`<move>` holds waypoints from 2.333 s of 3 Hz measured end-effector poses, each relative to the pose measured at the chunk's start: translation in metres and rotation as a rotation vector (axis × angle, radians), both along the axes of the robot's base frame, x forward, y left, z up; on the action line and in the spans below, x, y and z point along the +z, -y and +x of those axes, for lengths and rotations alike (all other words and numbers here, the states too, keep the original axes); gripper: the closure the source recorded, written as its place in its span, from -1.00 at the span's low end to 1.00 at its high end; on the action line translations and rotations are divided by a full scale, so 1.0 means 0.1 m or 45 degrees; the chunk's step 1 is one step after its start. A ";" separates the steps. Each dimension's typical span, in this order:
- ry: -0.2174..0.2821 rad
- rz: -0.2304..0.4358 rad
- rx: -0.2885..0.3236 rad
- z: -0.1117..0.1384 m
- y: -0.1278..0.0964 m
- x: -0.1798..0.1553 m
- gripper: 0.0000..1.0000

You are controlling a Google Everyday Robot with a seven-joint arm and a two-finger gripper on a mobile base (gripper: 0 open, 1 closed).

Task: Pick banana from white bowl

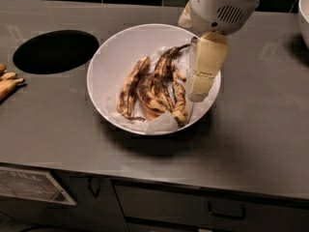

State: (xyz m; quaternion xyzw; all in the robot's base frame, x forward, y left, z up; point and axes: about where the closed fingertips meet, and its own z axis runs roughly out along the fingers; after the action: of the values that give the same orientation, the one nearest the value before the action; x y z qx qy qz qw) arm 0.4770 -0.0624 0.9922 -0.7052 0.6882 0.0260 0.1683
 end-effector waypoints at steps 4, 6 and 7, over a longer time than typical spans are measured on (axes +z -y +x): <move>-0.195 0.152 0.016 0.15 -0.96 -0.10 -1.00; -0.277 0.175 -0.383 -0.09 -0.84 -0.42 -1.00; -0.299 0.196 -0.645 -0.34 -0.67 -0.60 -1.00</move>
Offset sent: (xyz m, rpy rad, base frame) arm 0.0013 0.0935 -0.0152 0.0972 0.2761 0.0275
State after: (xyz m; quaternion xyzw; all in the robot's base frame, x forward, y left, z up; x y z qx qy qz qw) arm 0.4431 0.0050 0.9327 -0.4882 0.8532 0.1166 0.1417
